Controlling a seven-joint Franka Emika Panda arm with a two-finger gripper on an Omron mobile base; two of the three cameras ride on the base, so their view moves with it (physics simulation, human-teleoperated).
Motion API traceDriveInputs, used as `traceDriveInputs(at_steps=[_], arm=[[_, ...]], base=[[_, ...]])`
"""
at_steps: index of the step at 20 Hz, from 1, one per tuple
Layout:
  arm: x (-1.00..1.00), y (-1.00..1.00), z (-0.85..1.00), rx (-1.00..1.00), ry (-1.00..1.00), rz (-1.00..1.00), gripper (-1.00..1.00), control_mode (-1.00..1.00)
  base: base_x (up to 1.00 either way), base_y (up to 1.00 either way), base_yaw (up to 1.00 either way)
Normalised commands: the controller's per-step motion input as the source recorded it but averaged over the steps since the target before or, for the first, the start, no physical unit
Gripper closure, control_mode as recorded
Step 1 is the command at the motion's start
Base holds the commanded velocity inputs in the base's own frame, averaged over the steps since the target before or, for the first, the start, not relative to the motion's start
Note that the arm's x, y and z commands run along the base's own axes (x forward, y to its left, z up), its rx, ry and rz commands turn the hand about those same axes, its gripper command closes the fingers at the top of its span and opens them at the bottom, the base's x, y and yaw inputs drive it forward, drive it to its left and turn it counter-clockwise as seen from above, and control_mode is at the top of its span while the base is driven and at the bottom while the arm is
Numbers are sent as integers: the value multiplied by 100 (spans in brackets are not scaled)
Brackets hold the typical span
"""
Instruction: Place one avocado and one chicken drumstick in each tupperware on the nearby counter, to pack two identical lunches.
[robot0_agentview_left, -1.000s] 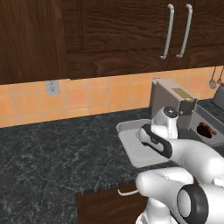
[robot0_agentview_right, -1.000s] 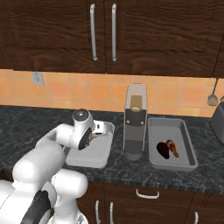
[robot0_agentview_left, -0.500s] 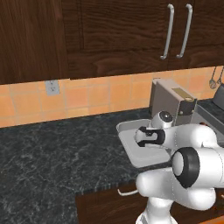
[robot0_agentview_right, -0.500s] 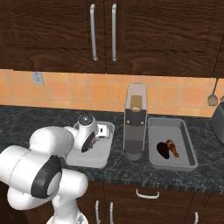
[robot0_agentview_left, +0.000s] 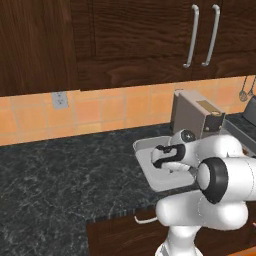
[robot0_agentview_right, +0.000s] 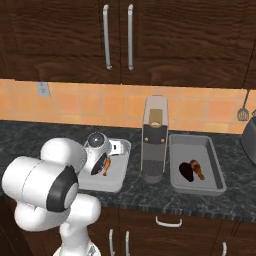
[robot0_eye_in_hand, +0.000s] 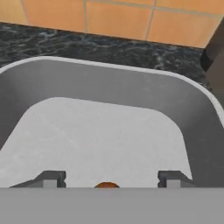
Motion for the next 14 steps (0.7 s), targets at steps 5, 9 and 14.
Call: traceDriveInputs(at_steps=[5, 9, 14], arm=[[-81, 0, 100, 0, 1, -12, -100, -100], [-100, 11, 45, 0, 4, -15, -100, -100], [-100, 30, 1, -2, -17, -4, -100, -100]], base=[[0, 0, 0], [0, 0, 0], [0, 0, 0]])
